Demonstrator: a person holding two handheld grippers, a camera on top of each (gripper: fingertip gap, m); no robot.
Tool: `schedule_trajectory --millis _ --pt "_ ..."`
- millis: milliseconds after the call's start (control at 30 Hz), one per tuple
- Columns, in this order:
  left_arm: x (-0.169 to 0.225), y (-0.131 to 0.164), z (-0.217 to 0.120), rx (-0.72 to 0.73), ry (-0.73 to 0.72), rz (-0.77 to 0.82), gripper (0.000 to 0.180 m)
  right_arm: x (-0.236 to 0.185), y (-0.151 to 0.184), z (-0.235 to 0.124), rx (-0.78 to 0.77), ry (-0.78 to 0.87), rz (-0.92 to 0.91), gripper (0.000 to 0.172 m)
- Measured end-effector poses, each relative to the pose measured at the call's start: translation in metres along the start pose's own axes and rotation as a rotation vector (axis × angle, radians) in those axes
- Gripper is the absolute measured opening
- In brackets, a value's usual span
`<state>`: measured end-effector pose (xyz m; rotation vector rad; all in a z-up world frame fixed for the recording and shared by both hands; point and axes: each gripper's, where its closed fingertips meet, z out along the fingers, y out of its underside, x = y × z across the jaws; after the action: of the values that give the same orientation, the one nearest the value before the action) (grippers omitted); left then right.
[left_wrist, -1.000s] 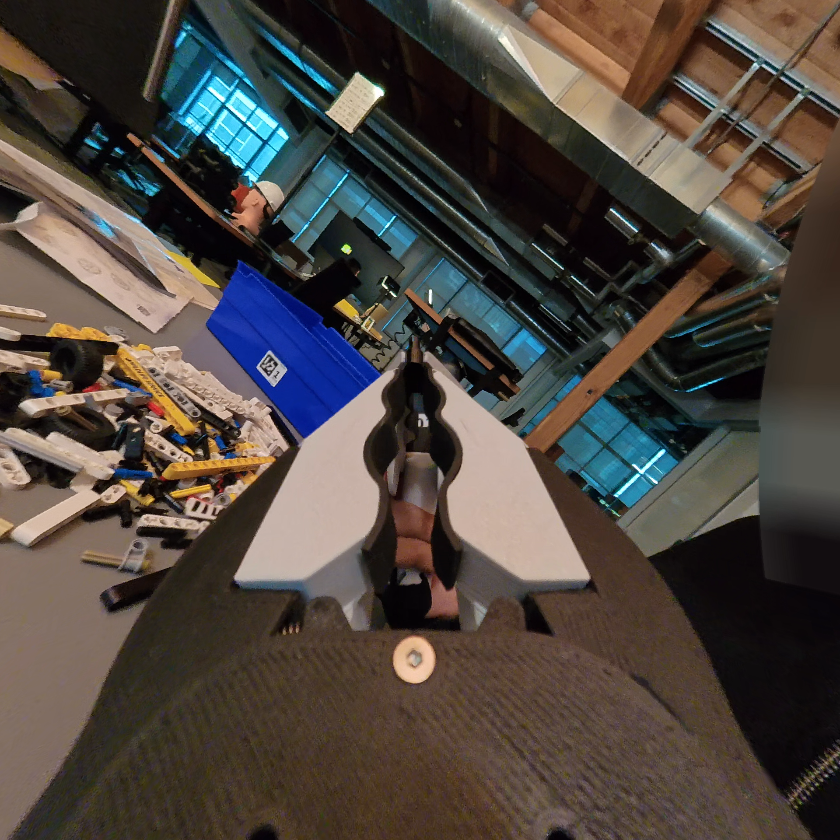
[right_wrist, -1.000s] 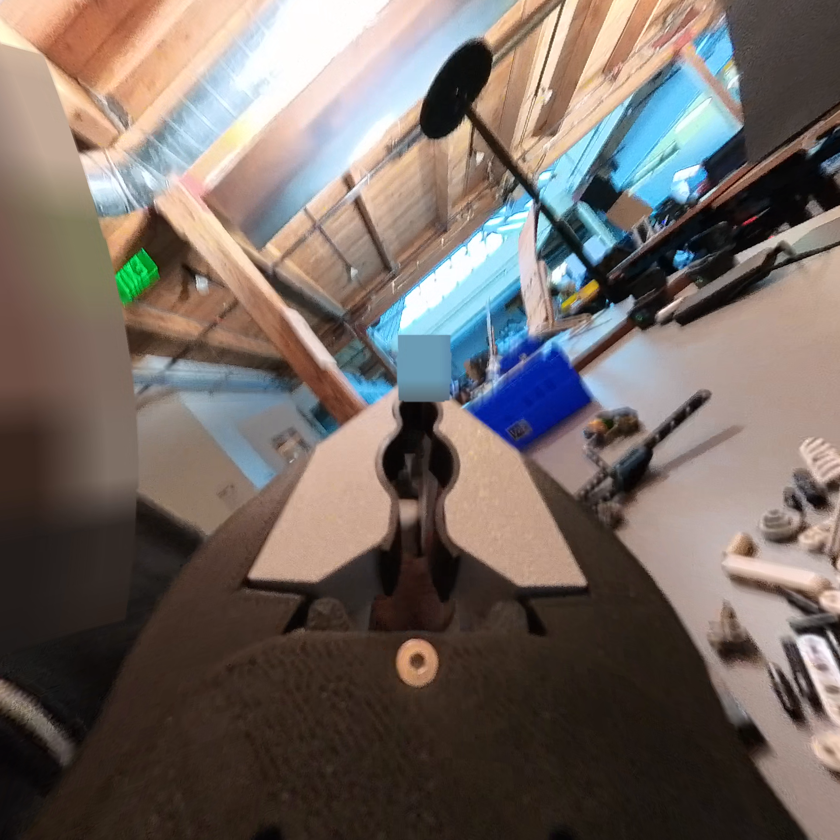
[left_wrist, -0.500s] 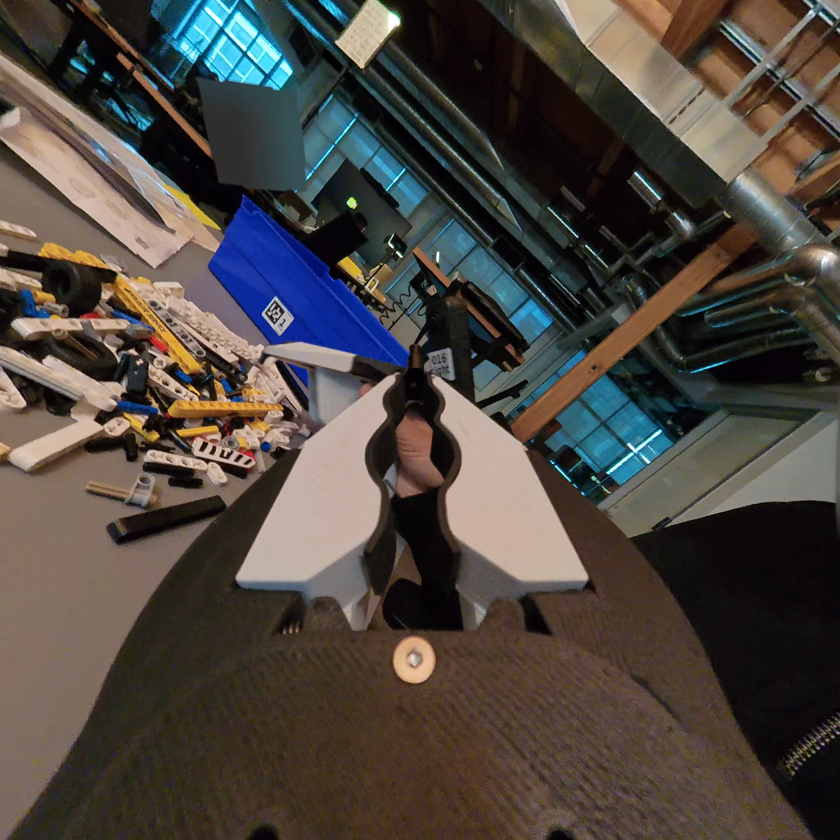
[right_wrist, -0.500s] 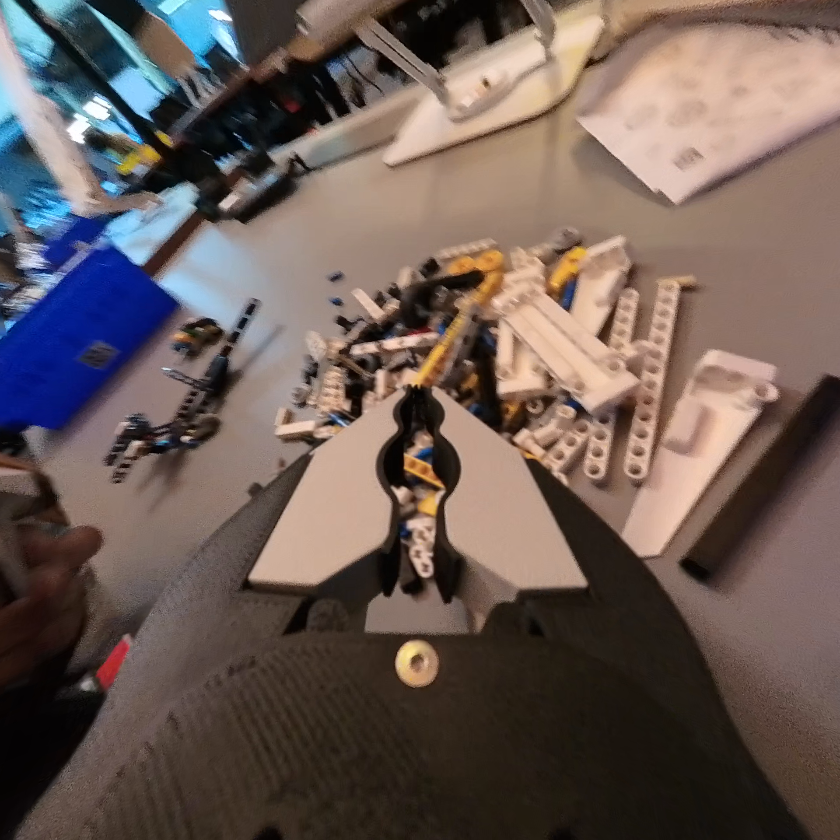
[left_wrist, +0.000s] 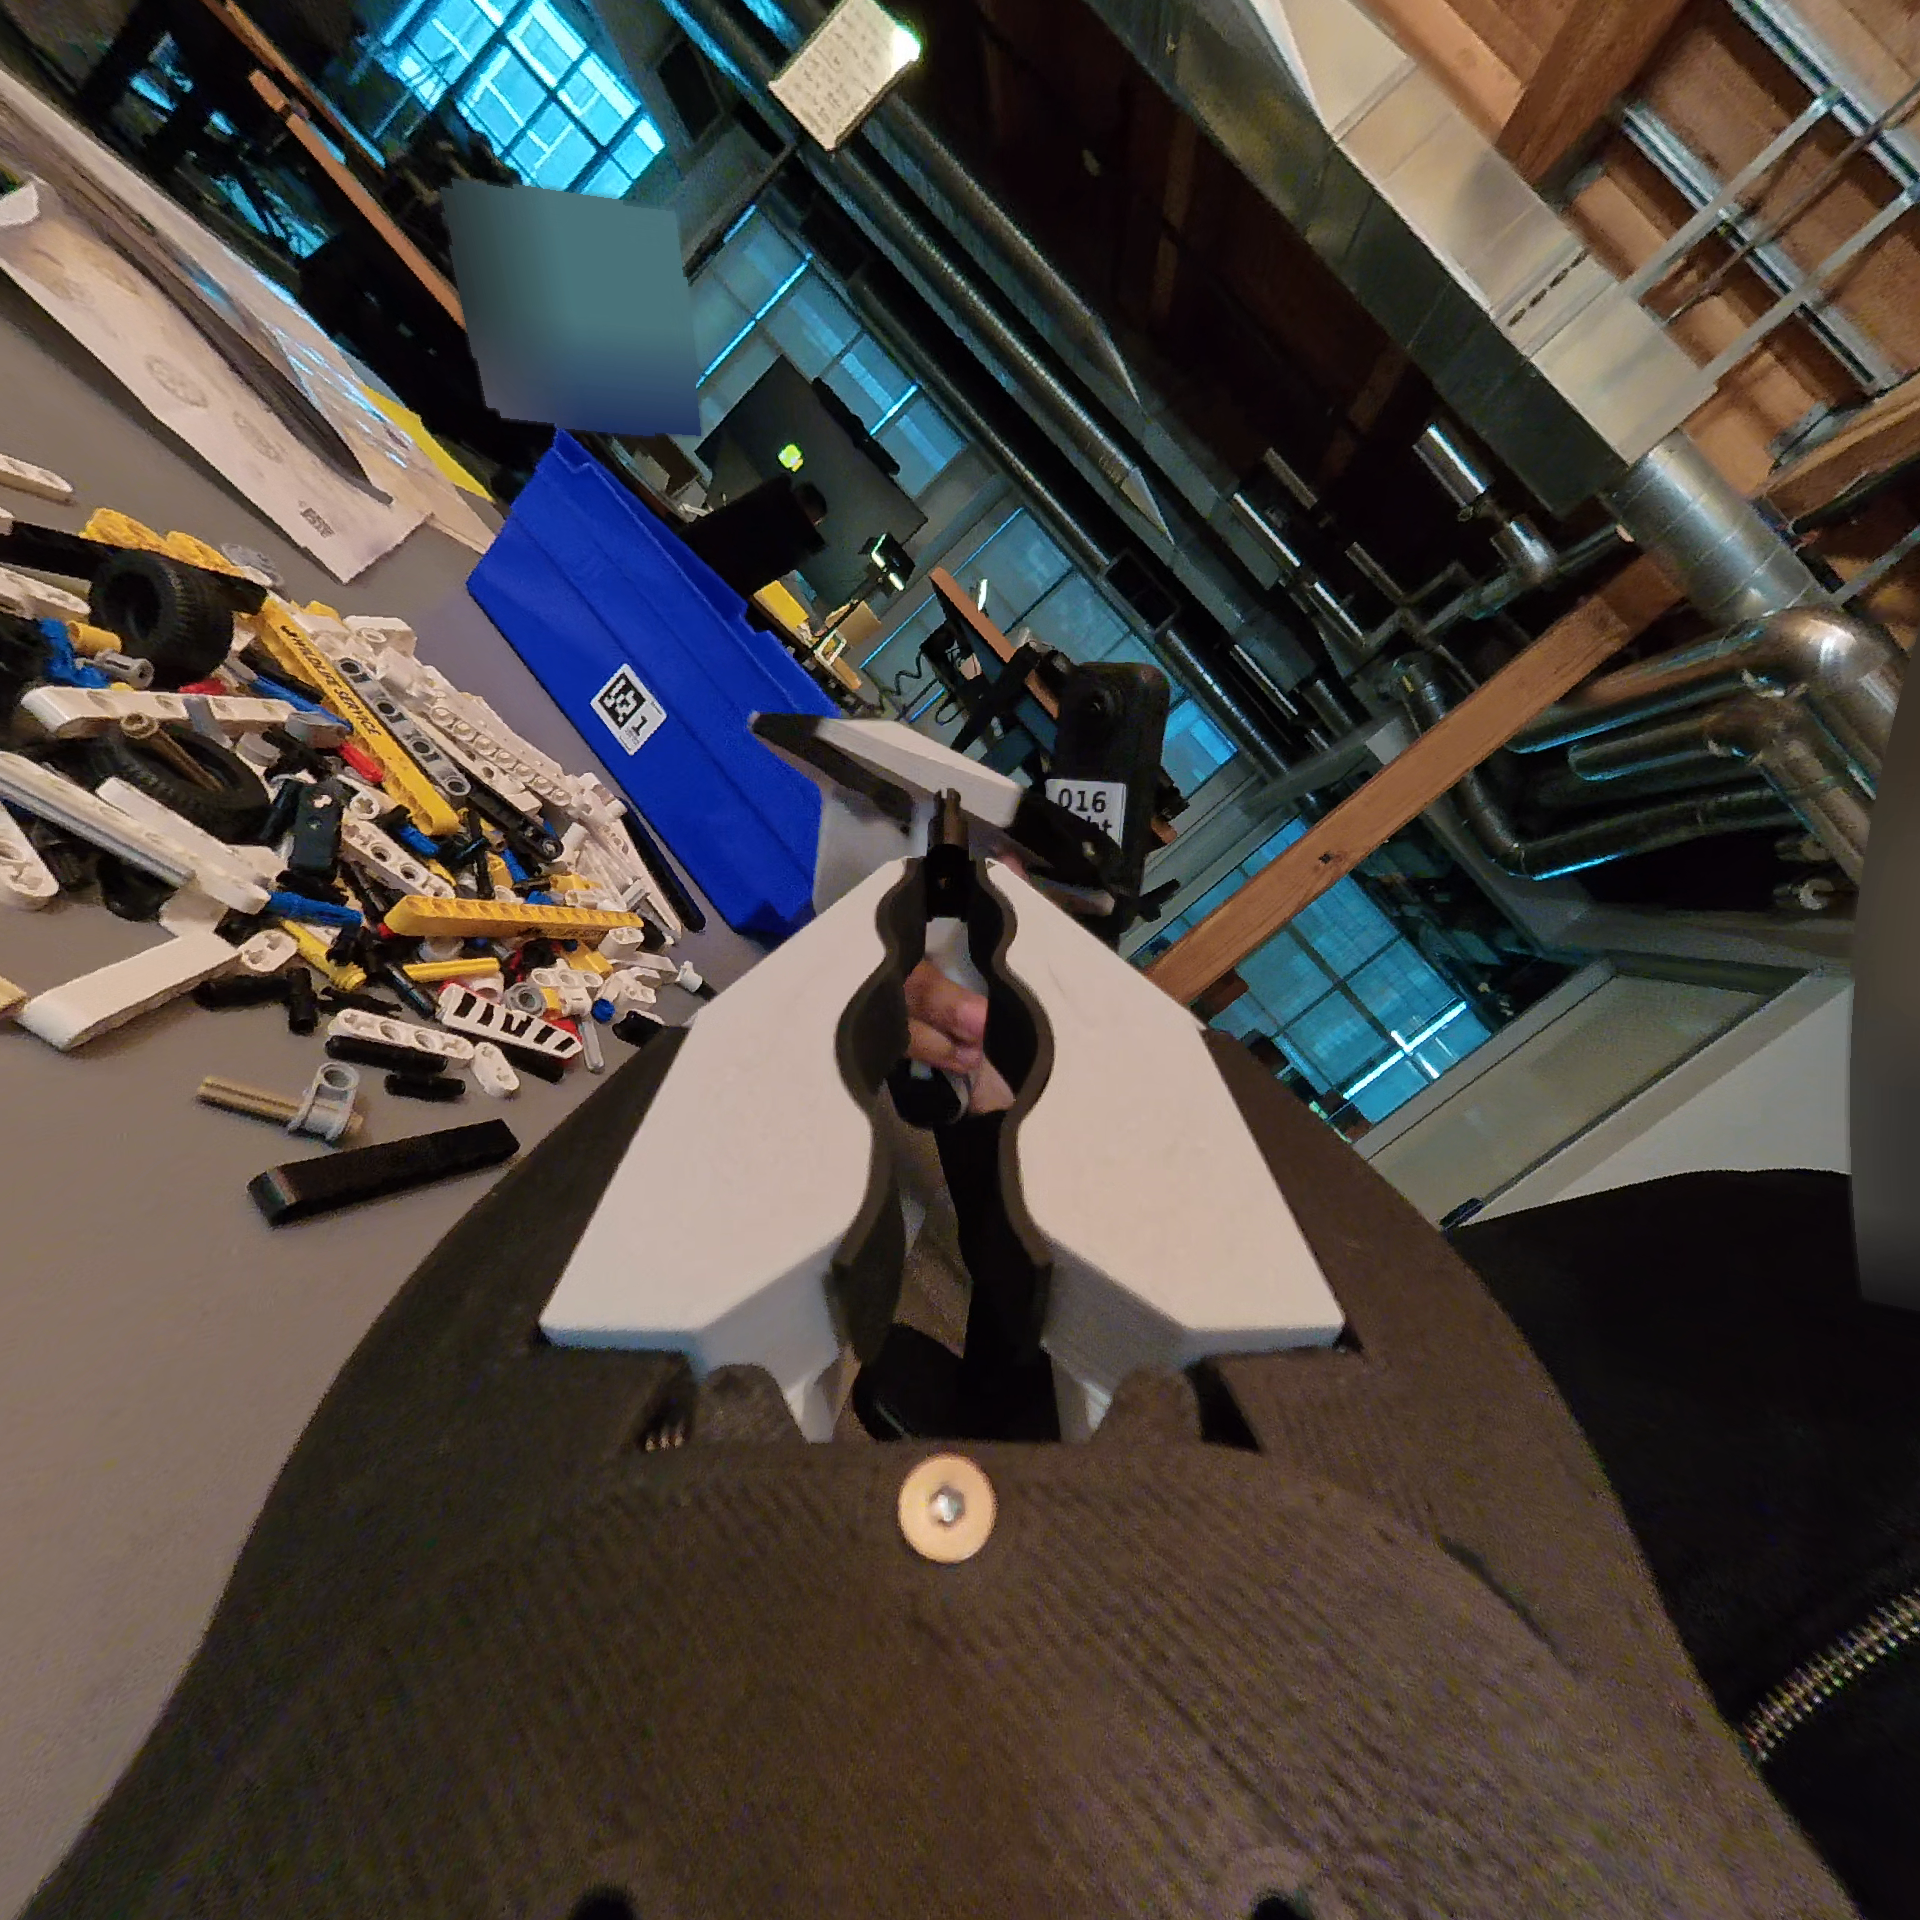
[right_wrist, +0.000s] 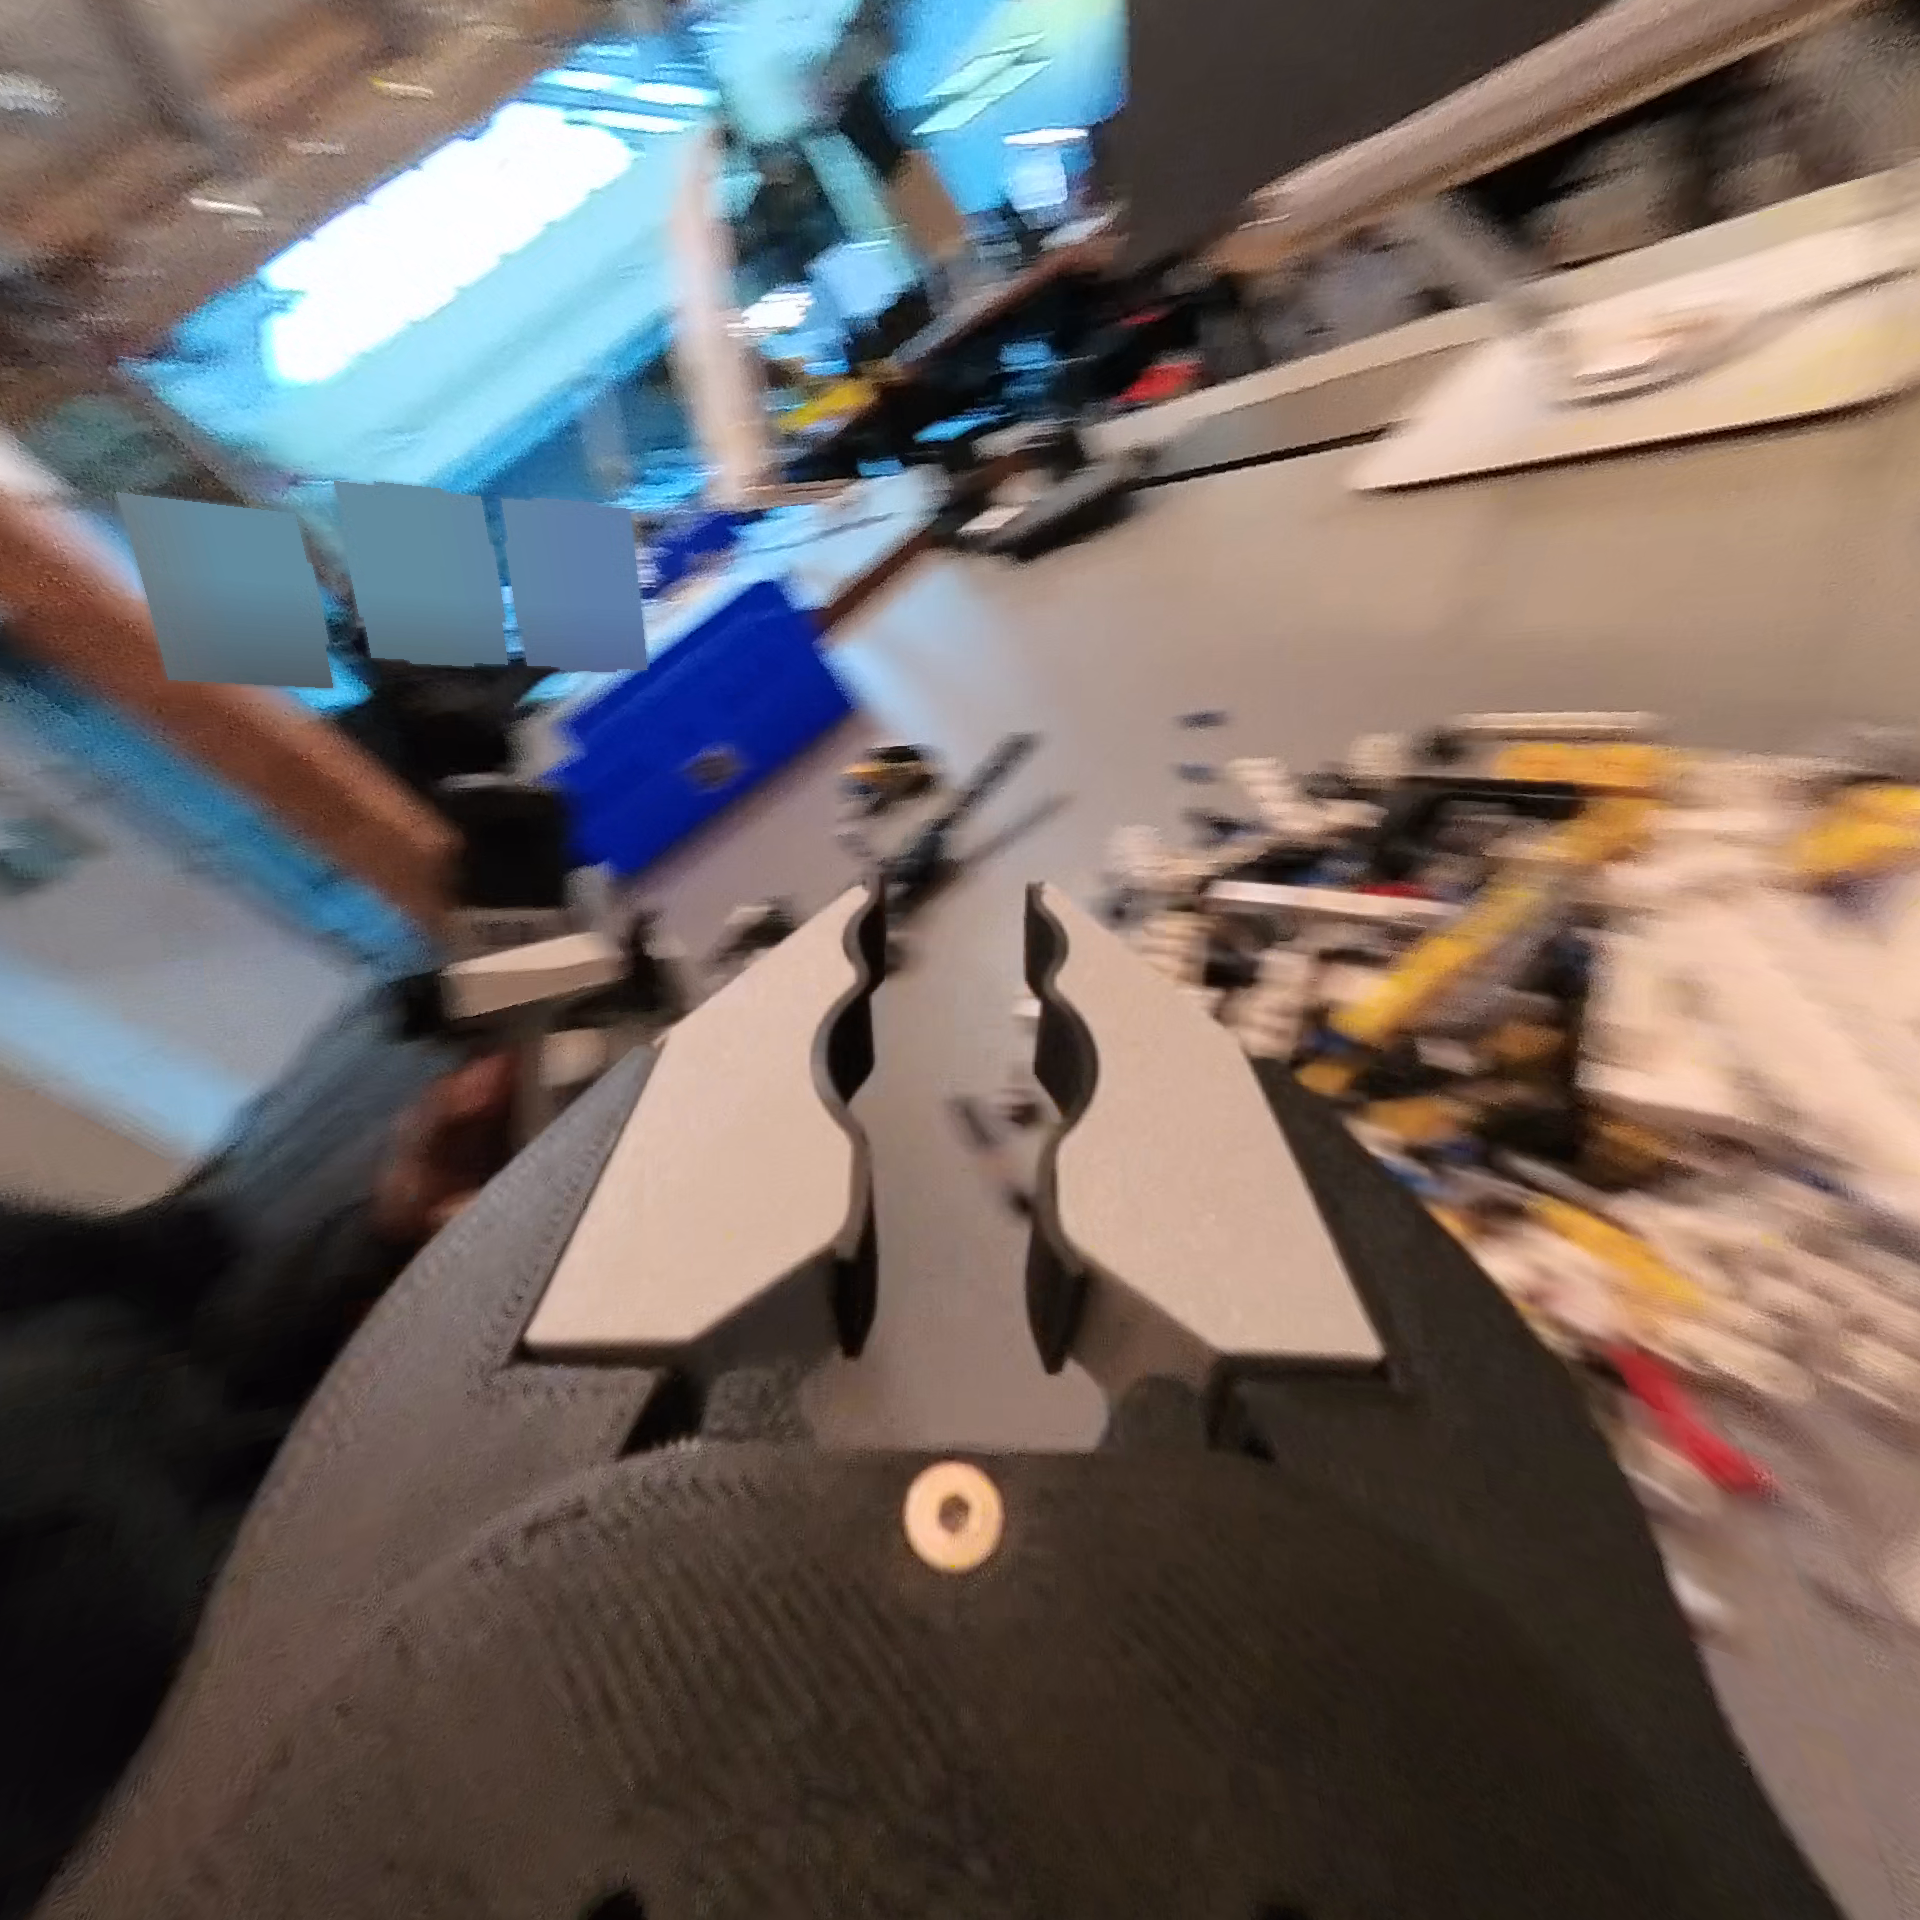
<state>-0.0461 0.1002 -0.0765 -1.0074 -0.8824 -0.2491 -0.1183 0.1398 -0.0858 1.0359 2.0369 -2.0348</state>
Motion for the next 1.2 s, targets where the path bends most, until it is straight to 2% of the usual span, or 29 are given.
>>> schedule_trajectory --millis 100,200,267,300,500,633,733,867,900,933,967,1067,1133,1200 --pt "0.004 -0.003 0.0 0.009 0.015 0.004 0.008 -0.06 0.004 0.015 0.016 -0.327 0.111 0.028" --pt "0.007 -0.005 -0.001 0.012 0.017 0.02 0.008 -0.086 0.015 0.028 -0.006 -0.474 0.18 0.03" --pt "0.008 -0.007 -0.003 0.024 0.016 0.021 0.008 -0.09 0.02 0.034 -0.01 -0.5 0.203 0.018" --pt "0.007 -0.008 -0.004 0.029 0.01 0.019 0.008 -0.092 0.018 0.034 0.01 -0.512 0.214 0.005" --pt "0.009 -0.011 -0.006 0.055 0.021 0.012 0.008 -0.093 0.012 0.035 0.074 -0.558 0.285 0.002" --pt "0.007 -0.017 -0.009 0.1 -0.027 0.059 0.012 -0.095 0.016 0.037 0.056 -0.546 0.266 0.001" --pt "0.009 -0.017 -0.009 0.089 -0.031 0.087 0.009 -0.095 0.014 0.037 0.066 -0.527 0.25 0.001" --pt "0.011 -0.024 -0.008 0.141 -0.036 0.053 0.009 -0.094 0.004 0.038 0.173 -0.452 0.251 0.0" --pt "0.011 -0.027 -0.009 0.16 -0.037 0.038 0.009 -0.085 -0.012 0.029 0.293 -0.412 0.286 0.0" --pt "0.006 -0.03 -0.016 0.193 -0.07 0.043 0.009 -0.066 -0.037 0.006 0.443 -0.382 0.342 0.0" --pt "-0.002 -0.034 -0.027 0.226 -0.103 0.045 0.007 -0.048 -0.054 -0.017 0.512 -0.337 0.316 0.0" --pt "-0.012 -0.043 -0.04 0.275 -0.077 -0.084 0.008 -0.021 -0.051 -0.031 0.388 0.01 -0.025 0.001" --pt "-0.013 -0.038 -0.028 0.21 -0.097 -0.036 0.008 -0.009 -0.039 -0.016 0.296 0.135 -0.111 0.002" --pt "-0.008 -0.03 -0.012 0.114 -0.12 0.055 0.008 0.031 -0.016 -0.002 0.125 0.328 -0.135 0.002"
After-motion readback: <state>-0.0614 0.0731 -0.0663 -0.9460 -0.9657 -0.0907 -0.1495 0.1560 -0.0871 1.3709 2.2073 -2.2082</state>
